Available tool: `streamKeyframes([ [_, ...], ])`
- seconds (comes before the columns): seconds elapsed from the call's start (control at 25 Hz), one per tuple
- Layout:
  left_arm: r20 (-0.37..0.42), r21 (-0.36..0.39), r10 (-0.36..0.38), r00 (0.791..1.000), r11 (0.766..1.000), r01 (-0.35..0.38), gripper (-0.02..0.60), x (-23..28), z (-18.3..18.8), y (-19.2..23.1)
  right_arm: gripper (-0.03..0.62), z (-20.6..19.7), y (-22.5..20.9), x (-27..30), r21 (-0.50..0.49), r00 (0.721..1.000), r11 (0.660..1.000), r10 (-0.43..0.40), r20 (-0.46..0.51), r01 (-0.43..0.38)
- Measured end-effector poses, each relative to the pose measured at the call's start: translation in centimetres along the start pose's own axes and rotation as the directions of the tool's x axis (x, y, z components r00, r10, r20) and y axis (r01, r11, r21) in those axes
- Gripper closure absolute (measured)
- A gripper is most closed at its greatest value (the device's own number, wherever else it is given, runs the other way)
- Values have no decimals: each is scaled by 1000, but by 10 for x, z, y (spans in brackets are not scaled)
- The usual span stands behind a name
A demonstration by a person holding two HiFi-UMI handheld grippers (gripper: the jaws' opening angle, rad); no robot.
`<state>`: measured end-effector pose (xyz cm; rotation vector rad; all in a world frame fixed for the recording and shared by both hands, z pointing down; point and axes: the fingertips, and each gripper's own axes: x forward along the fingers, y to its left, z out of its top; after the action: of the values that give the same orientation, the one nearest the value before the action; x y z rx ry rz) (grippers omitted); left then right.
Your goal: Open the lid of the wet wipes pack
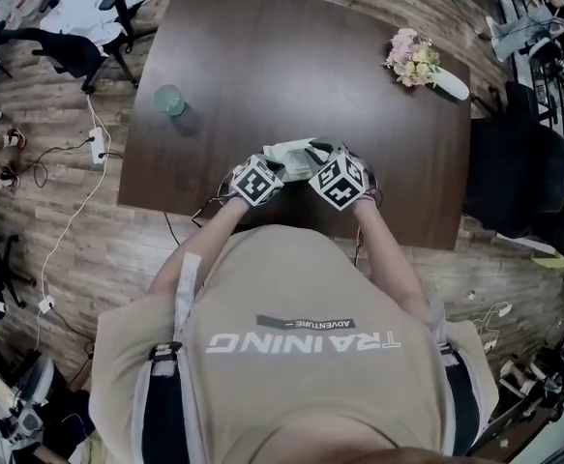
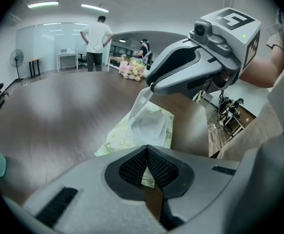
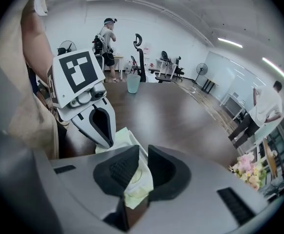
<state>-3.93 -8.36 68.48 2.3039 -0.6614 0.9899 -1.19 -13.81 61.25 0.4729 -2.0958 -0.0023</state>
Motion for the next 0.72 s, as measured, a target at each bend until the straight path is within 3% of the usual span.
streamKeyframes([
  [0.36,-16,3,-59,998,998,59,572,2,5,-8,540,6,-14,5,-25,998,1000,13,-55,-14],
  [0.72,17,-20,-85,996,996,86,572,-2,6,-6,540,17,-25,20,-39,997,999,13,-79,-16],
])
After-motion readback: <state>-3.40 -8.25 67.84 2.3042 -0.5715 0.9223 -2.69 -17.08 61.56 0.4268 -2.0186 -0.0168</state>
